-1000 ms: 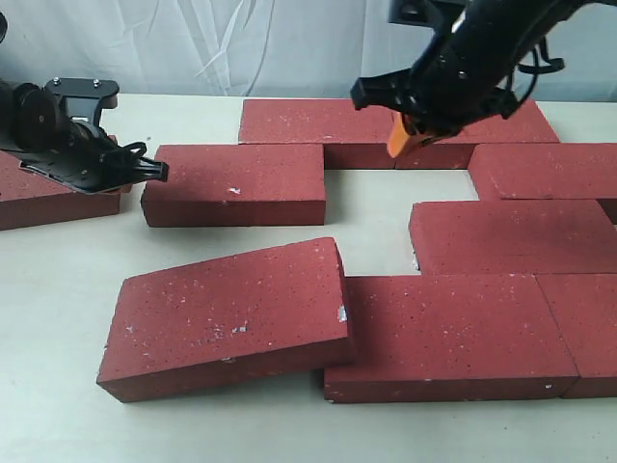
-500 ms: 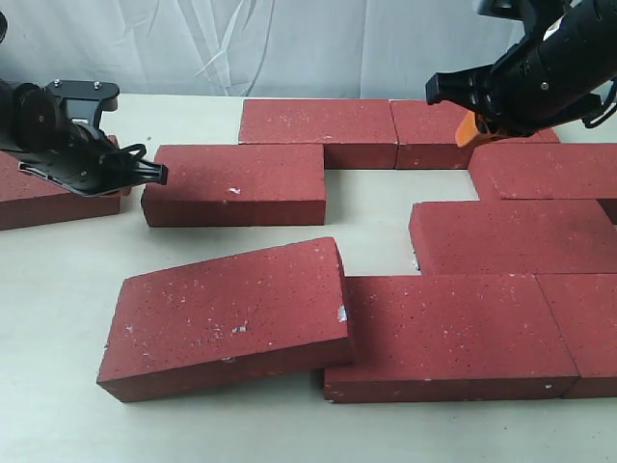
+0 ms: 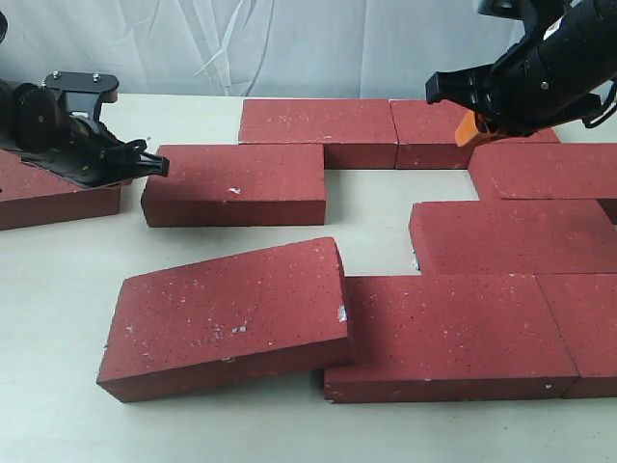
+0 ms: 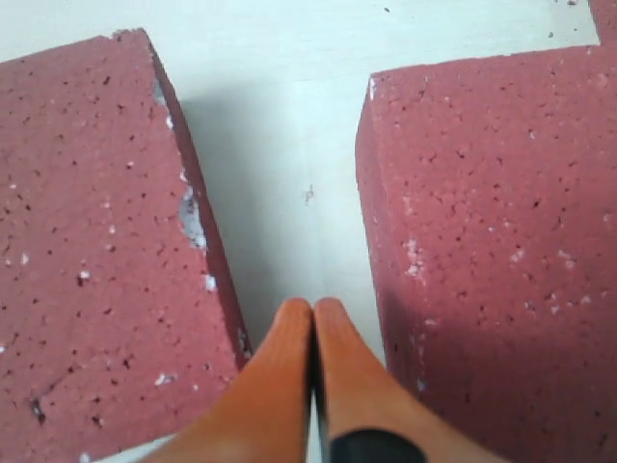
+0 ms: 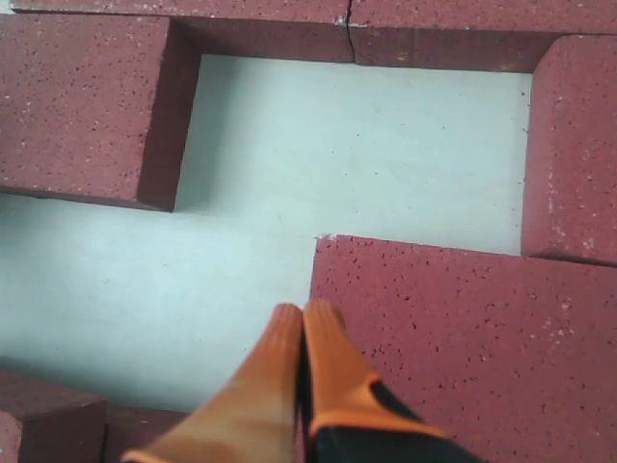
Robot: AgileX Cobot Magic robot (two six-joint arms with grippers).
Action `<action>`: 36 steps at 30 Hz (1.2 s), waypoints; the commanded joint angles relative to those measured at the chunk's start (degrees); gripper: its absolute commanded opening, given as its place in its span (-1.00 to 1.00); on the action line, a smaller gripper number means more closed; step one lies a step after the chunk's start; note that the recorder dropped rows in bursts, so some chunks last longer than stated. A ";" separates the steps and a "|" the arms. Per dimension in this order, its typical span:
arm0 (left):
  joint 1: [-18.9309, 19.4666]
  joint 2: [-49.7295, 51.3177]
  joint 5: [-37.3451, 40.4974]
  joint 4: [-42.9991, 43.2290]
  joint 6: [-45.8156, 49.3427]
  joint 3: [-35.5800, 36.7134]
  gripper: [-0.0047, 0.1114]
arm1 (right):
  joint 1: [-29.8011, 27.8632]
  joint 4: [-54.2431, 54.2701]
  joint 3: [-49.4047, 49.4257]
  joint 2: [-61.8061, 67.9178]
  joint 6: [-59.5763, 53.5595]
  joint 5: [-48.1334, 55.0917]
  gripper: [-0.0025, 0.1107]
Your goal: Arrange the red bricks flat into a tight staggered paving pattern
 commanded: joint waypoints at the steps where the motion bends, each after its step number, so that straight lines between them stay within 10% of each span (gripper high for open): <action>1: 0.20 -0.58 -0.74 0.20 -0.04 -0.14 -0.92 | -0.26 0.18 0.24 -0.51 -0.43 -0.69 -0.97; 11: 0.20 2.59 20.27 -0.79 0.15 -13.85 -0.92 | -0.26 0.60 0.24 -0.51 -0.43 -0.55 -0.97; 24: 0.20 10.28 19.37 -27.91 25.34 -14.95 -0.92 | -0.26 1.00 0.24 -0.51 -0.43 -1.37 -0.97; 36: -0.44 10.38 20.13 -37.32 29.93 -14.95 -0.92 | -0.26 1.00 0.24 -0.18 -0.43 -1.37 -0.97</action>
